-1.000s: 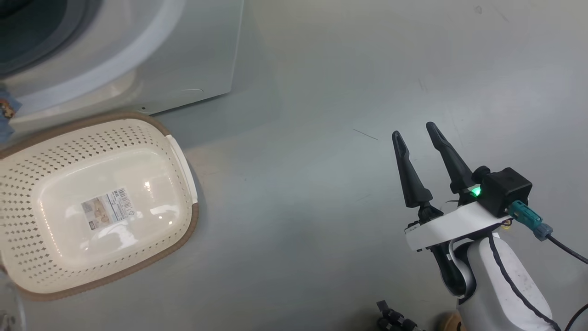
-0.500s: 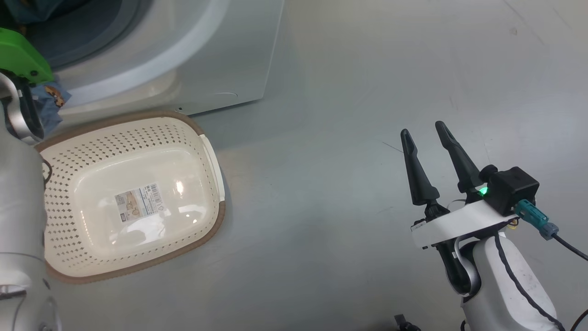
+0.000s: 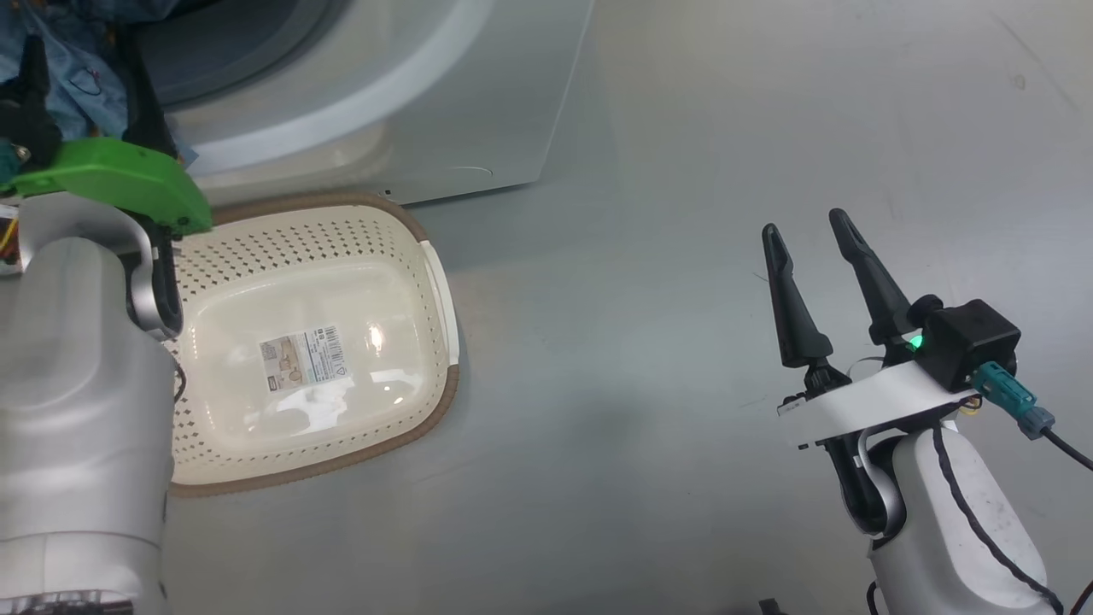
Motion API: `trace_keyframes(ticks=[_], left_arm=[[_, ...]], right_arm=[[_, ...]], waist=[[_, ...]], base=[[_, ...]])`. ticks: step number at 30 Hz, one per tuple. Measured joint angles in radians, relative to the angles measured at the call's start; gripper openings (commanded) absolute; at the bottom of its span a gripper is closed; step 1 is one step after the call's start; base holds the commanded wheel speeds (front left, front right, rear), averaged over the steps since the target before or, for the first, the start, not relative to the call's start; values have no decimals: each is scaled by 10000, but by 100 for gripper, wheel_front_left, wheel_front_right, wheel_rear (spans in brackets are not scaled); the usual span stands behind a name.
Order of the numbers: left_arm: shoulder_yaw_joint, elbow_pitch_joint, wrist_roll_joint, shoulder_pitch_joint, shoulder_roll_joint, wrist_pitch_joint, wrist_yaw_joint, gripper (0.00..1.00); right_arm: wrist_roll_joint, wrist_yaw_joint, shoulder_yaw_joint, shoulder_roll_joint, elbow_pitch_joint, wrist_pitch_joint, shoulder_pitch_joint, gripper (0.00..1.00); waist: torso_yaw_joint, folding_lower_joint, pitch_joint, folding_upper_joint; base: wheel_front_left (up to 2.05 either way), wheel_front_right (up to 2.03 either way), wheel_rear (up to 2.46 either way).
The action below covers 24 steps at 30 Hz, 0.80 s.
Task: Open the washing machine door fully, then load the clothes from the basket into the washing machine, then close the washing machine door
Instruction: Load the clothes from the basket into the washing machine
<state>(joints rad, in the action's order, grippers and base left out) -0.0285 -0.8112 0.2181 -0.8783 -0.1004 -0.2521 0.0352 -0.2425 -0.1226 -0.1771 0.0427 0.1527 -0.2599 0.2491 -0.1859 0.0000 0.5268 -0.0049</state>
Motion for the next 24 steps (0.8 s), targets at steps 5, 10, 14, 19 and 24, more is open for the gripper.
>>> trace_keyframes(ticks=[5, 10, 14, 19, 24], left_arm=[[-73, 953, -161, 430, 219, -2, -6, 100], [-31, 1847, -159, 1074, 238, -2, 10, 100], [40, 2385, -153, 1724, 370, -2, 54, 100], [84, 2970, -127, 2358, 504, -2, 67, 100], [19, 3538, -128, 2986, 525, -2, 69, 100]], right_arm=[[151, 2, 146, 13, -25, 0, 84, 100], [155, 2, 163, 19, -27, 0, 91, 100], [171, 2, 257, 19, -31, 0, 91, 100], [295, 0, 410, 25, -36, 0, 90, 100], [431, 0, 493, 25, -36, 0, 90, 100]], waist=[[282, 0, 65, 0], [551, 0, 104, 0], [719, 0, 112, 0], [912, 0, 127, 0], [1080, 0, 99, 0]], base=[[0, 0, 0], [0, 0, 0], [0, 0, 0], [0, 0, 0], [0, 0, 0]])
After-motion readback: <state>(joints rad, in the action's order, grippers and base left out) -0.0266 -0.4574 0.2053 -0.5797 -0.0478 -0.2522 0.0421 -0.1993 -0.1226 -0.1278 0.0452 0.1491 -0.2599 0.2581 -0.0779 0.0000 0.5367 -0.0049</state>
